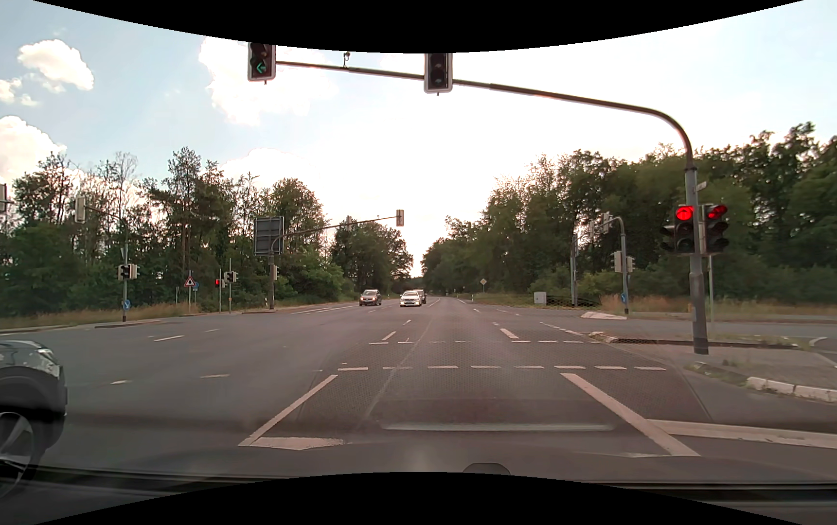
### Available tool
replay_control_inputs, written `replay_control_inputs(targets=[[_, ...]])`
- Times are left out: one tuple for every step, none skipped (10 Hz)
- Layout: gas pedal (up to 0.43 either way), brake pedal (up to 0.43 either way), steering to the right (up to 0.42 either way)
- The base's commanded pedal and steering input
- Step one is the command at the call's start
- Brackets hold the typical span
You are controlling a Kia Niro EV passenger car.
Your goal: Follow the waypoints while adhering to traffic rules and regulations
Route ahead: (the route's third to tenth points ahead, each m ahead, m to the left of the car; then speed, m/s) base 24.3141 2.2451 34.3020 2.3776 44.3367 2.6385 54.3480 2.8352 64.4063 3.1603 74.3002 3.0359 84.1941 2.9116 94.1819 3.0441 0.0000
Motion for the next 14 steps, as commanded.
replay_control_inputs(targets=[[0.0, 0.305, -0.008], [0.0, 0.305, -0.008], [0.0, 0.311, -0.008], [0.0, 0.305, -0.008], [0.0, 0.311, -0.008], [0.0, 0.311, -0.008], [0.0, 0.311, -0.008], [0.0, 0.305, -0.008], [0.0, 0.311, -0.008], [0.0, 0.311, -0.008], [0.0, 0.311, -0.008], [0.0, 0.311, -0.008], [0.0, 0.311, -0.008], [0.0, 0.311, -0.008]])
